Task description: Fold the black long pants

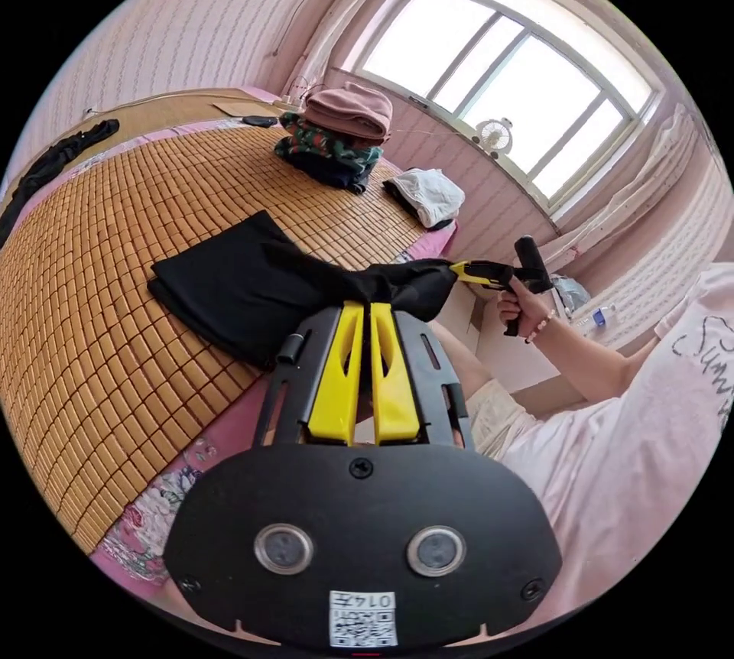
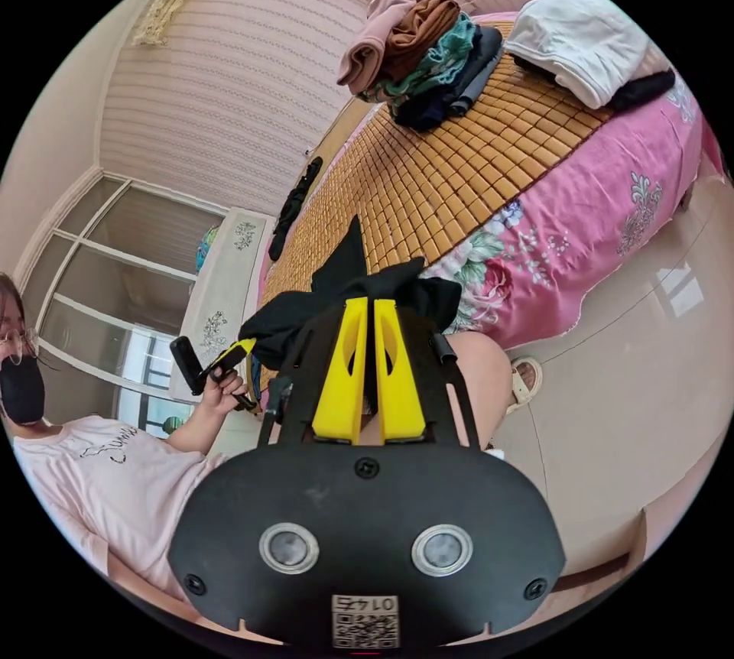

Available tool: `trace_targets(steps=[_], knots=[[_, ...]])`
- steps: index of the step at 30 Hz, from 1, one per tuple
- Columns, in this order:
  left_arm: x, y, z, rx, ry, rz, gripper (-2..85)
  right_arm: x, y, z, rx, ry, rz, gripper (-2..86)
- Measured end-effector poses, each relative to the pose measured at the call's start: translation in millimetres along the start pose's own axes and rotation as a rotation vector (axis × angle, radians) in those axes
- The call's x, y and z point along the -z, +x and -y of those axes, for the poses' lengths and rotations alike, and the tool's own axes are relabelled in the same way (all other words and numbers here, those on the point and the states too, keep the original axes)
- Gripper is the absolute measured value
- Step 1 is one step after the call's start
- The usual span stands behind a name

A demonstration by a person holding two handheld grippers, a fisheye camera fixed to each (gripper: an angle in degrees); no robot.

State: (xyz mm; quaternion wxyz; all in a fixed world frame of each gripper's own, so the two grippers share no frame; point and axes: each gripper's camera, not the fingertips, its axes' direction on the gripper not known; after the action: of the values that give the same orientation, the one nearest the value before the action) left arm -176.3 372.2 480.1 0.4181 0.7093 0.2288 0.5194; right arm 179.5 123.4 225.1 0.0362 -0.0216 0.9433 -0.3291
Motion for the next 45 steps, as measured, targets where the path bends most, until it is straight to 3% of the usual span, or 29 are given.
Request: trace_targets(steps=[4,6,11,15,18,21,26,32,36,40,43,45], knots=[[34,59,56,-0.177,0.044,-0.046,-0.9,61,-40,33,0.089,0.196,0.024,0.5],[95,103,131,-0.256,0.228,-0.139,-1.0,112,-98,66,0.233,0.313,-0.041,0.5],[294,229,211,-0.555,0.7,-0.128,-1.0,285,-376,65,0.844,0.836,-0.069,0.4],[436,267,193,-0.606,0.975,-0.067,-1.0,292,-523,29,1.128,0.915,-0.098,0.4],[479,248,149,-0.532,1.039,0.098,-1.0,229,-589,33,1.21,0.797,-0.173,0.4],[470,195,99,-0.358,0.949,0.242,-1.0,115,-601,65,1.21,0.461,-0.185,0.3],[382,95,-13,-0.028,0.6,0.467,-1.0,-144,-513,62,1.131,-0.101,-0.258,-0.2],[287,15,-144,0.334,0.271,0.459,-1.0,-344,-400,-2,0.989,-0.613,-0.361,-0.5],[286,0,-181,0.425,0.32,0.423,-1.0,-379,-407,-12,1.05,-0.672,-0.41,-0.4],[331,-10,-182,0.447,0.459,0.502,-0.9,-402,-481,2,1.161,-0.635,-0.324,-0.1],[391,-2,-184,0.407,0.626,0.659,-0.8,-427,-561,4,1.309,-0.576,-0.244,0.8],[431,0,-193,0.382,0.7,0.859,-0.3,-445,-607,2,1.361,-0.537,-0.161,2.6]])
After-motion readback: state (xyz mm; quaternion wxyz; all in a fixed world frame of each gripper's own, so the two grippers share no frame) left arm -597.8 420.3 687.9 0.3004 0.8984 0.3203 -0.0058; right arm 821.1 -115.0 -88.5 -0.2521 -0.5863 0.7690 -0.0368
